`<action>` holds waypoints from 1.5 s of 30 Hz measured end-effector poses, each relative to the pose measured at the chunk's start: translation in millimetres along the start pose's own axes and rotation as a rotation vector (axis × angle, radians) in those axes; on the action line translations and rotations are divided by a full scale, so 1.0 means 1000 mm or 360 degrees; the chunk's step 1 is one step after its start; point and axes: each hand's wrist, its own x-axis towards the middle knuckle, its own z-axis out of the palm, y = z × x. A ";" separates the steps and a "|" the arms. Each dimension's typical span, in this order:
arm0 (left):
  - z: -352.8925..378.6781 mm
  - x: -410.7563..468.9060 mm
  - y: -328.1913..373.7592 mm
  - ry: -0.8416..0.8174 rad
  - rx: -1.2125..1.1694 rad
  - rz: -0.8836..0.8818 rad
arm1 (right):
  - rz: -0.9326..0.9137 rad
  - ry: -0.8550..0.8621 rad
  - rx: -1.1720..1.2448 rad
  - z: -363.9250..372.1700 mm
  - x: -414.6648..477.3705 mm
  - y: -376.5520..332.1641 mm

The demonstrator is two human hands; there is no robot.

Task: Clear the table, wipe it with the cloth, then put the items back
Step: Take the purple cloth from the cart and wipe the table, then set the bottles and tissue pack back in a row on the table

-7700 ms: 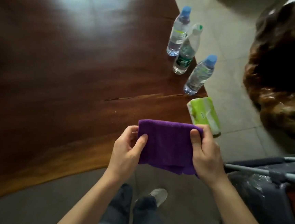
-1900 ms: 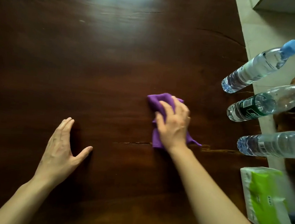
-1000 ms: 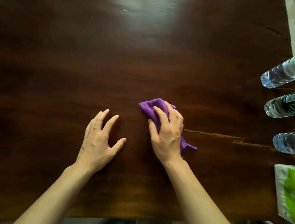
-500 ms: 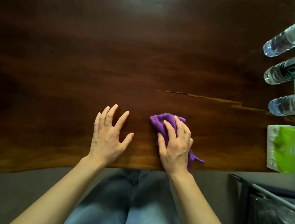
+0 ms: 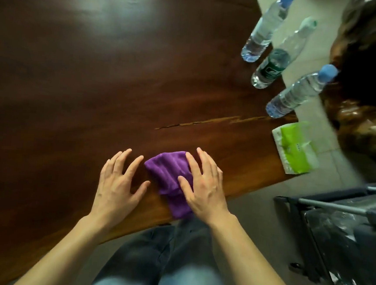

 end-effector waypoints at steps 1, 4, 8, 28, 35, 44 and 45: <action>0.000 0.010 0.012 0.0015 -0.0032 0.0084 | 0.0050 0.0079 0.0014 -0.010 -0.002 0.009; 0.001 0.038 0.053 0.0026 -0.0141 0.0307 | 0.0183 0.0295 0.0040 -0.041 -0.008 0.038; 0.006 0.070 0.114 -0.0001 -0.0238 0.0539 | 0.0363 0.0620 0.0099 -0.083 -0.024 0.078; 0.048 0.240 0.311 -0.0151 -0.0845 0.0519 | 0.1072 0.0304 -0.0014 -0.127 0.048 0.236; 0.068 0.262 0.336 -0.0075 -0.1016 0.0409 | 0.1048 0.0111 0.0022 -0.115 0.053 0.250; 0.070 0.262 0.339 0.0212 -0.0957 0.0303 | 0.0969 0.0188 0.0135 -0.118 0.055 0.258; 0.068 0.259 0.338 0.0243 -0.0939 0.0297 | 0.0942 0.0203 0.0141 -0.120 0.054 0.258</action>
